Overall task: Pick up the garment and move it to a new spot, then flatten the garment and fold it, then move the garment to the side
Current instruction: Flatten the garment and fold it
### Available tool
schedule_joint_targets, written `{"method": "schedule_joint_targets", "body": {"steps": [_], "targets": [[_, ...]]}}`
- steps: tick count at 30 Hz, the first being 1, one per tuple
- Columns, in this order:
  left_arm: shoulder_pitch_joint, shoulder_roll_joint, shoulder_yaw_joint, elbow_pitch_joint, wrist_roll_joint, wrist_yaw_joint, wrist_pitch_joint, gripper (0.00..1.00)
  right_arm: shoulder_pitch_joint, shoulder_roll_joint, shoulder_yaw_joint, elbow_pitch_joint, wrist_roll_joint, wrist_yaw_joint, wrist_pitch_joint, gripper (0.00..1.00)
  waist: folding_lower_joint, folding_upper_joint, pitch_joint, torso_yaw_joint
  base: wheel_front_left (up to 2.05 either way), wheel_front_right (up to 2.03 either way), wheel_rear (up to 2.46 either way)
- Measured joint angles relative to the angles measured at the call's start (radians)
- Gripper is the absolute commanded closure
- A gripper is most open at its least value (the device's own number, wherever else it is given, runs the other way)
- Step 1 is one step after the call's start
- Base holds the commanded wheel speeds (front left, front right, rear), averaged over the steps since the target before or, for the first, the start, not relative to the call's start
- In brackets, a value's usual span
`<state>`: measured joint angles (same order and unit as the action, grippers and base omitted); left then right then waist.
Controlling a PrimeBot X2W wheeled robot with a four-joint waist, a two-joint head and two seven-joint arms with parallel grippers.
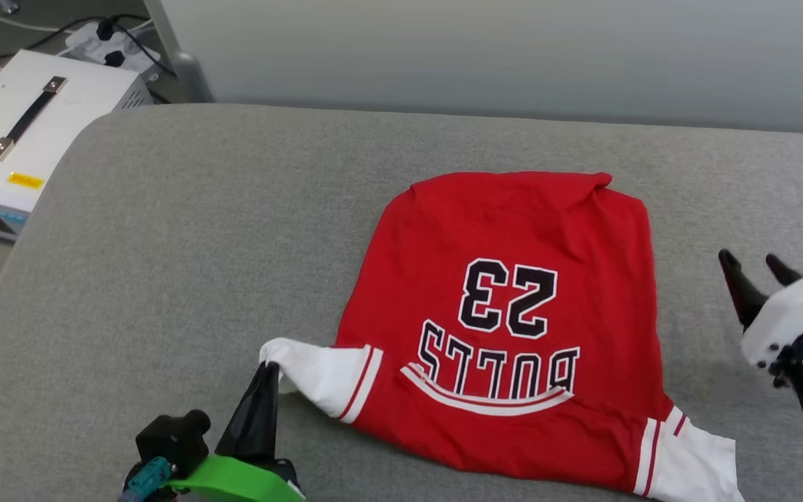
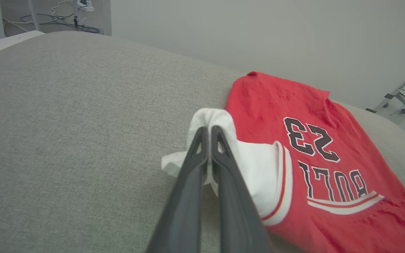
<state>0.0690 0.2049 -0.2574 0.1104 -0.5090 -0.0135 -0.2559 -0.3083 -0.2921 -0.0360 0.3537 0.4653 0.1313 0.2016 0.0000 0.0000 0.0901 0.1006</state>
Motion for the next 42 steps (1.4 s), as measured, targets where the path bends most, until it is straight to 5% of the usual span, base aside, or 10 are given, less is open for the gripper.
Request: {"method": "schedule_joint_targets", "body": {"steps": [11, 27, 28, 29, 42], "targets": [[-0.121, -0.086, -0.034, -0.055, 0.061, -0.054, 0.0, 1.0, -0.396, -0.156, 0.135, 0.265, 0.081, 0.0, 0.352, 0.0, 0.0001, 0.0, 0.142, 0.111, 0.0, 0.0, 0.0], [-0.18, -0.136, -0.023, -0.081, 0.099, -0.096, 0.0, 1.0, -0.616, -0.194, 0.277, 0.467, 0.095, 0.001, 0.556, 0.0, 0.0001, -0.0001, 0.338, 0.189, 0.0, 0.0, 0.0], [-0.182, -0.138, -0.022, -0.076, 0.099, -0.097, 0.0, 1.0, -0.627, -0.194, 0.284, 0.474, 0.095, 0.001, 0.582, 0.11, 0.0001, -0.0001, 0.343, 0.19, 0.0, 0.0, 0.0], [-0.183, -0.138, -0.021, -0.07, 0.099, -0.097, 0.0, 1.0, -0.637, -0.195, 0.291, 0.477, 0.095, 0.001, 0.598, 0.97, 0.0, -0.0001, 0.346, 0.19, 0.0, 0.0, 0.0], [-0.17, -0.134, 0.044, -0.026, 0.107, -0.106, 0.0, 1.0, -0.648, -0.227, 0.392, 0.426, 0.117, 0.0, 0.558, 1.0, 0.0002, 0.0, 0.256, 0.154, 0.0, 0.0, 0.0]]}}
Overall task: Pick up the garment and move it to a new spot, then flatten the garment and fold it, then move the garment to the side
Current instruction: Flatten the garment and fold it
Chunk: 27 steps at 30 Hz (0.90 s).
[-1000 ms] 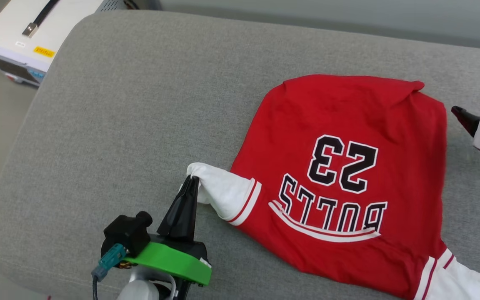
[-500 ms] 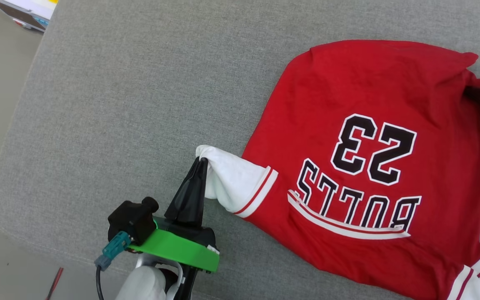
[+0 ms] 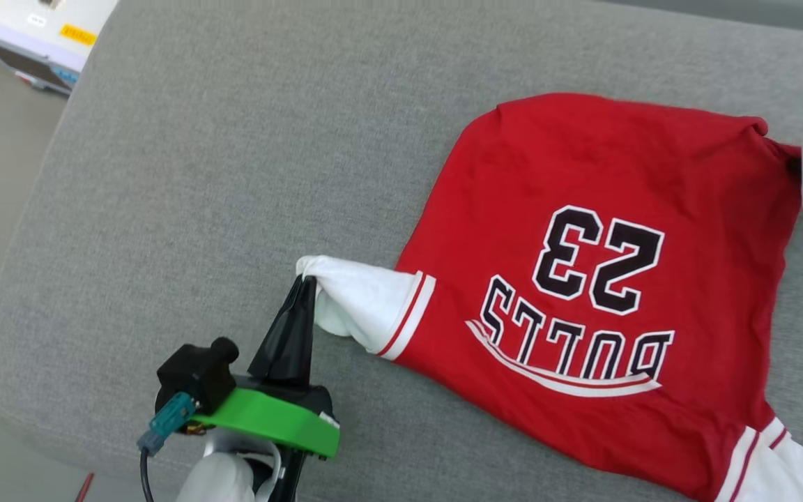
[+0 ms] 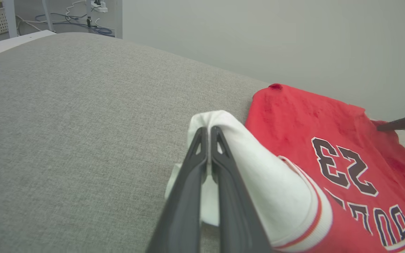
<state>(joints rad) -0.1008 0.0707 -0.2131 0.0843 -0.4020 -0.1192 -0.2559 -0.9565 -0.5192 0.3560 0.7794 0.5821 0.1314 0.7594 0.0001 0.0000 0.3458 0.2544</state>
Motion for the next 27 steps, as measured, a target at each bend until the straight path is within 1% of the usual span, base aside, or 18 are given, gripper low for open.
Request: {"method": "schedule_joint_targets", "body": {"steps": [4, 7, 11, 15, 16, 17, 19, 22, 27], "targets": [[0.04, 0.013, 0.018, 0.006, 0.002, 0.0, 0.0, 1.0, 0.027, -0.059, 0.009, -0.081, 0.01, 0.0, -0.023, 1.0, 0.0, 0.0, -0.052, -0.022, 0.0, 0.0, 0.0], [0.07, 0.025, 0.027, 0.007, 0.002, 0.003, 0.0, 1.0, 0.092, -0.098, -0.003, -0.135, 0.027, 0.0, -0.037, 1.0, -0.0001, 0.0, -0.092, -0.041, 0.0, 0.0, 0.0], [0.118, 0.035, 0.034, 0.003, -0.002, 0.018, 0.012, 1.0, 0.236, -0.129, -0.042, -0.204, 0.053, 0.0, -0.05, 1.0, -0.0001, 0.0, -0.147, -0.07, 0.0, 0.0, 0.0], [0.162, 0.053, 0.048, -0.003, -0.008, 0.028, 0.034, 1.0, 0.426, -0.131, -0.123, -0.275, 0.077, 0.0, -0.069, 1.0, -0.0001, 0.0, -0.198, -0.106, 0.0, 0.0, 0.0], [0.186, 0.063, 0.055, -0.008, -0.012, 0.036, 0.053, 1.0, 0.583, -0.119, -0.201, -0.322, 0.078, 0.0, -0.087, 1.0, -0.0002, 0.0, -0.226, -0.137, 0.0, 0.0, 0.0], [0.192, 0.066, 0.057, -0.011, -0.013, 0.037, 0.058, 1.0, 0.641, -0.107, -0.233, -0.339, 0.078, 0.0, -0.088, 1.0, -0.0002, 0.0, -0.235, -0.148, 0.0, 0.0, 0.0], [0.202, 0.072, 0.058, -0.014, -0.017, 0.044, 0.072, 1.0, 0.74, -0.076, -0.289, -0.368, 0.071, 0.0, -0.1, 1.0, -0.0002, 0.0, -0.249, -0.168, 0.0, 0.0, 0.0], [0.214, 0.082, 0.06, -0.016, -0.022, 0.046, 0.086, 1.0, 0.882, -0.011, -0.376, -0.412, 0.048, 0.0, -0.108, 1.0, -0.0002, 0.0, -0.267, -0.196, 0.0, 0.0, 0.0], [0.227, 0.087, 0.059, -0.016, -0.028, 0.053, 0.104, 1.0, 1.088, 0.131, -0.503, -0.513, -0.013, 0.0, -0.108, 1.0, -0.0002, 0.0, -0.291, -0.233, 0.0, 0.0, 0.0]]}}
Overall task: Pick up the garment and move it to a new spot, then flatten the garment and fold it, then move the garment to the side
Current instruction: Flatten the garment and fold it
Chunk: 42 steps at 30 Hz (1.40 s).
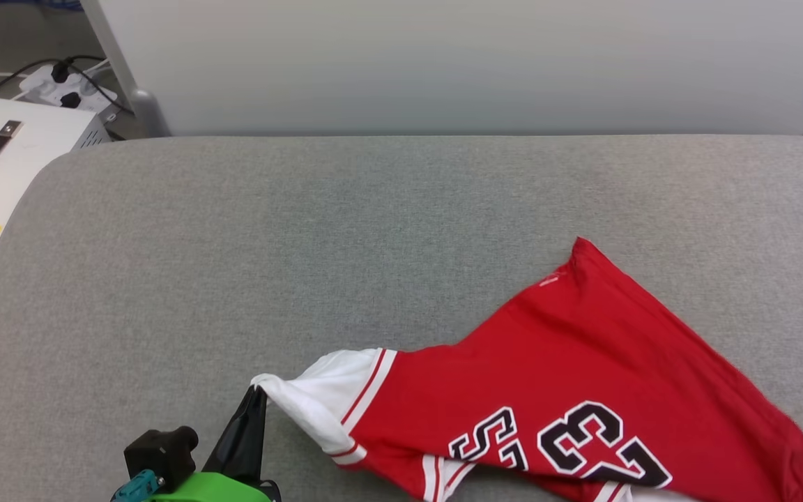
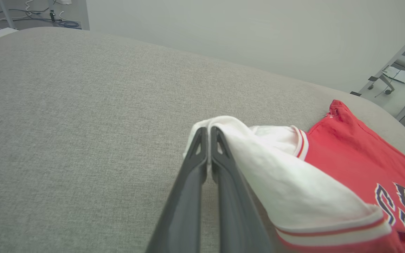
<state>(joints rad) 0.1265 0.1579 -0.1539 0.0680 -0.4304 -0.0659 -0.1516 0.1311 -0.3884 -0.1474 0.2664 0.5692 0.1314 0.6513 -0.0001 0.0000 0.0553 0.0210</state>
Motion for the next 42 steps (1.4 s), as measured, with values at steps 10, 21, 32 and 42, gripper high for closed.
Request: {"method": "schedule_joint_targets", "body": {"steps": [10, 21, 32, 42], "targets": [[0.001, 0.006, -0.002, 0.02, -0.012, 0.001, 0.009, 1.0, 0.237, 0.29, -0.113, -0.139, -0.08, 0.0, 0.019, 0.0, 0.0, 0.0, -0.012, -0.034, 0.0, 0.0, 0.0], [-0.006, 0.008, -0.009, 0.026, -0.02, 0.001, 0.008, 1.0, 0.114, 0.302, -0.144, -0.223, -0.13, 0.0, -0.361, 0.0, 0.0, 0.0, 0.004, -0.038, 0.0, 0.0, 0.0], [-0.104, 0.005, -0.059, 0.015, -0.008, -0.002, -0.008, 1.0, -0.239, 0.083, 0.055, -0.139, -0.098, 0.0, -0.255, 0.0, 0.0, 0.0, 0.072, 0.009, 0.0, 0.0, 0.0], [-0.188, -0.014, -0.107, 0.038, 0.0, -0.026, -0.04, 1.0, -0.432, -0.079, 0.258, -0.125, 0.005, 0.0, 0.152, 0.0, 0.0, 0.0, 0.148, 0.078, 0.0, 0.0, 0.0]]}}
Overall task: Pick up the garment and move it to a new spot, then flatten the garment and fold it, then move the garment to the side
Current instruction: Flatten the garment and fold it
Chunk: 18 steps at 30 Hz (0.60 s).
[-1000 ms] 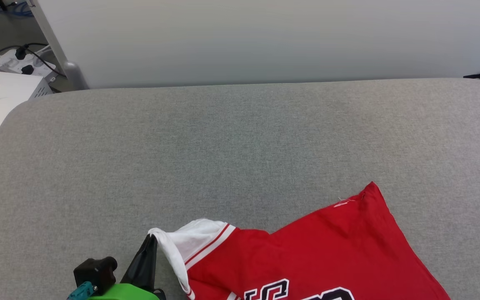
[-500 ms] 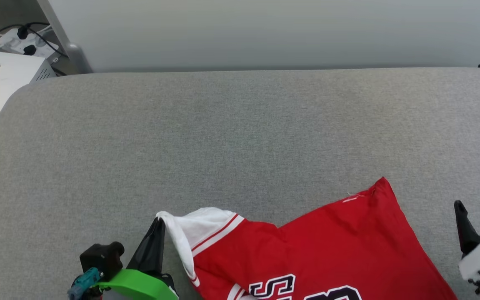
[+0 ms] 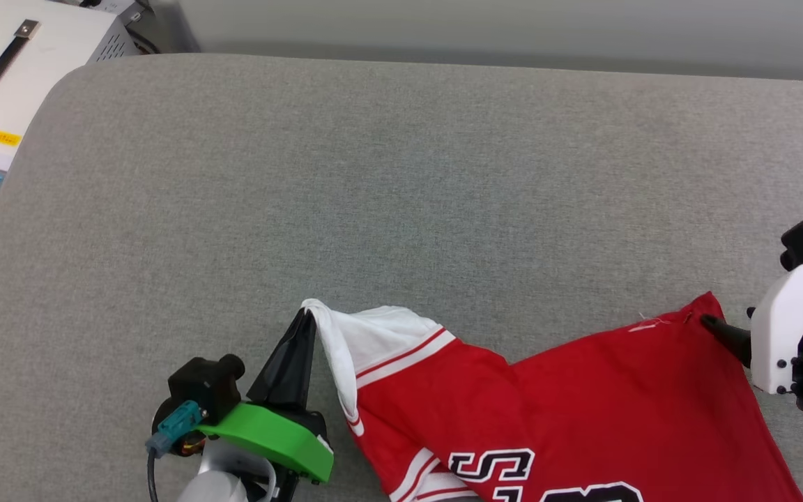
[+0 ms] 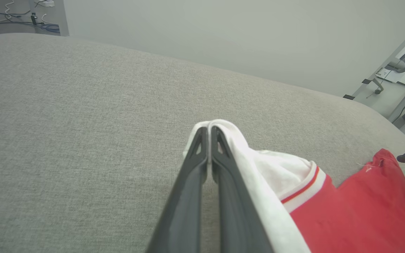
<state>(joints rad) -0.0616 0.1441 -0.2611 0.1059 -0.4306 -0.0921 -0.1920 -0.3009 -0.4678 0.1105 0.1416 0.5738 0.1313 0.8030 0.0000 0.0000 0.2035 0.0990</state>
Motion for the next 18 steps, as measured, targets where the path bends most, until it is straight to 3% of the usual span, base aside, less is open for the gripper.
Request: {"method": "schedule_joint_targets", "body": {"steps": [10, 11, 13, 18], "targets": [[-0.042, -0.016, -0.024, 0.043, 0.0, -0.009, -0.028, 1.0, -0.035, -0.026, 0.105, 0.178, 0.055, 0.0, 0.094, 0.0, 0.0, 0.0, 0.057, 0.053, 0.0, 0.0, 0.0], [-0.042, -0.016, -0.024, 0.047, 0.0, -0.009, -0.029, 1.0, -0.043, -0.028, 0.112, 0.186, 0.056, 0.001, 0.109, 0.46, 0.0, 0.0, 0.061, 0.055, 0.0, 0.0, 0.0], [-0.042, -0.016, -0.024, 0.051, 0.0, -0.009, -0.03, 1.0, -0.057, -0.028, 0.118, 0.195, 0.062, 0.001, 0.128, 1.0, 0.0, -0.0001, 0.064, 0.055, 0.0, 0.0, 0.0], [-0.043, -0.016, -0.021, 0.067, -0.001, -0.009, -0.036, 1.0, -0.072, -0.026, 0.13, 0.215, 0.069, 0.0, 0.115, 1.0, 0.0, 0.0, 0.055, 0.045, 0.0, 0.0, 0.0]]}}
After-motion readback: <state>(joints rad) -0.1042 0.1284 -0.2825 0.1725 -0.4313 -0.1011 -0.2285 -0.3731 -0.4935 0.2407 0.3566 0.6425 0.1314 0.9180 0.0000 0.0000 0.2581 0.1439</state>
